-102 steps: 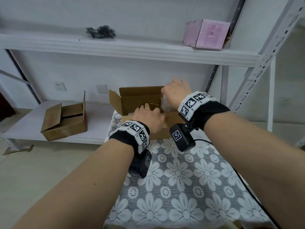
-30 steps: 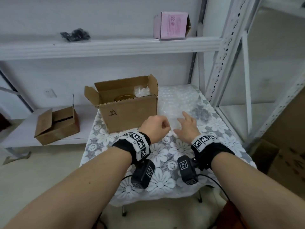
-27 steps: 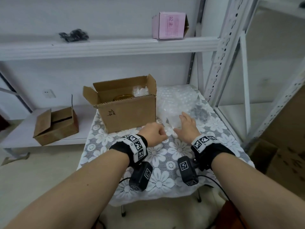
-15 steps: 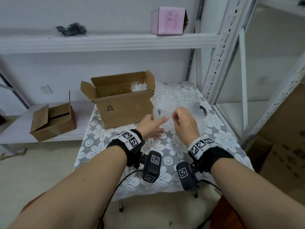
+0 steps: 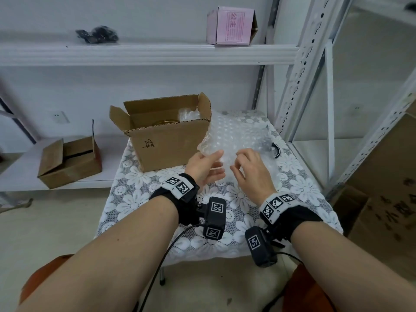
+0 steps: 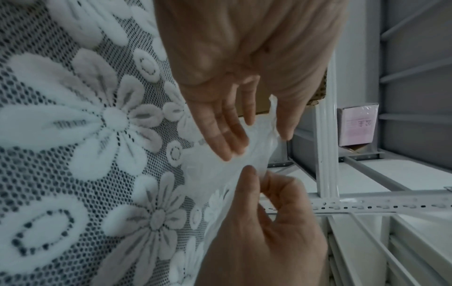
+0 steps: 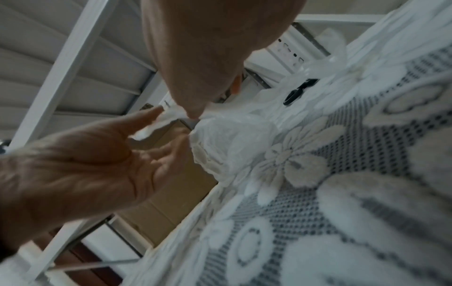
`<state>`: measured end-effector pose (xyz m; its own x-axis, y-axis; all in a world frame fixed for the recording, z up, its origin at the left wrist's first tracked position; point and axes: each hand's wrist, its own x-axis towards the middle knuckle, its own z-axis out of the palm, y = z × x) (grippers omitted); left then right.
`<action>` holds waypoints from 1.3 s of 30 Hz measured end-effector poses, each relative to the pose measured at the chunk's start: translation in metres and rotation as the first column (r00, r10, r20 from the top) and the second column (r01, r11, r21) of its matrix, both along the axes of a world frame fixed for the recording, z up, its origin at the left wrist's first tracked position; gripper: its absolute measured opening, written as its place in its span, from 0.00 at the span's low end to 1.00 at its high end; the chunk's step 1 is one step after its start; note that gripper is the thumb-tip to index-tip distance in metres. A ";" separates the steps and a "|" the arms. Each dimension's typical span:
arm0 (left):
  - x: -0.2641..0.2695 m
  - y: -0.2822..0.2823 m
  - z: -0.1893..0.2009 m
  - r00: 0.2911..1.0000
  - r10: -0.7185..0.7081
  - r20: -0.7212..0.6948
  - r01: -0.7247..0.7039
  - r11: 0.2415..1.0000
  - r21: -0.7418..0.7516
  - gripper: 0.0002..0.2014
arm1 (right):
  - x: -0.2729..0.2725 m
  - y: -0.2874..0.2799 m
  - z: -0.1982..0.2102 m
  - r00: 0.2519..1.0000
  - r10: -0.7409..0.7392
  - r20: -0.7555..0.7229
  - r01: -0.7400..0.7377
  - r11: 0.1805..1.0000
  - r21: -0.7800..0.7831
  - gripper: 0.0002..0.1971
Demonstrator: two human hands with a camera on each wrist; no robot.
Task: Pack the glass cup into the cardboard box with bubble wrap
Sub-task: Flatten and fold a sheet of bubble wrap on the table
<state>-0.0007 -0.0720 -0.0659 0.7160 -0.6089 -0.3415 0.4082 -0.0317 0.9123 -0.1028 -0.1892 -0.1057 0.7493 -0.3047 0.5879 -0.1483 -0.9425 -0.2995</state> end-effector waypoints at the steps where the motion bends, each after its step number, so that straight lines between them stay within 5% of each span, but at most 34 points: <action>1: 0.000 -0.001 0.000 1.000 0.017 0.015 -0.017 0.999 0.027 0.11 | -0.001 0.003 0.001 0.999 0.031 0.009 -0.031 0.998 -0.051 0.08; 5: 0.001 -0.004 -0.002 0.984 0.130 0.121 -0.139 0.988 0.070 0.07 | -0.002 0.010 0.000 0.999 0.034 -0.042 -0.039 0.992 -0.121 0.10; 7: 0.003 -0.003 -0.003 0.984 0.147 0.098 -0.149 0.989 0.013 0.11 | -0.005 0.009 -0.004 0.992 -0.028 -0.124 0.021 0.998 -0.058 0.22; 11: 0.009 0.006 0.002 0.980 0.165 -0.114 -0.176 0.980 -0.094 0.12 | -0.010 0.007 -0.012 0.946 -0.166 -0.278 0.159 0.986 -0.047 0.37; 15: 0.013 0.018 0.002 0.949 0.123 -0.291 -0.205 0.940 -0.272 0.10 | -0.015 0.008 -0.018 0.899 -0.228 -0.374 0.224 0.973 -0.055 0.39; 20: 0.002 0.025 0.006 0.977 -0.090 -0.195 0.047 0.975 -0.215 0.13 | -0.013 0.015 -0.008 0.963 -0.114 -0.244 0.093 0.991 -0.095 0.29; 23: -0.003 0.025 0.003 0.964 -0.212 -0.161 0.189 0.971 -0.145 0.27 | -0.005 0.020 -0.006 0.993 -0.008 -0.114 -0.014 0.980 -0.197 0.20; 27: 0.005 0.027 -0.007 0.971 -0.087 -0.223 0.068 0.993 -0.092 0.21 | 0.000 0.033 -0.003 0.984 0.174 -0.026 -0.174 0.941 -0.291 0.10; 32: 0.015 0.038 -0.009 0.982 -0.005 -0.187 -0.004 0.999 -0.047 0.17 | -0.001 0.041 -0.006 0.974 0.195 -0.116 -0.221 0.935 -0.277 0.30; 35: 0.018 0.044 -0.007 0.986 -0.009 -0.169 0.003 0.999 -0.038 0.16 | 0.001 0.040 -0.004 0.981 0.178 -0.076 -0.192 0.939 -0.286 0.29; 39: 0.018 0.047 -0.004 0.998 -0.070 0.005 0.068 0.984 0.163 0.14 | 0.006 0.036 -0.004 0.994 0.112 0.020 -0.099 0.938 -0.332 0.34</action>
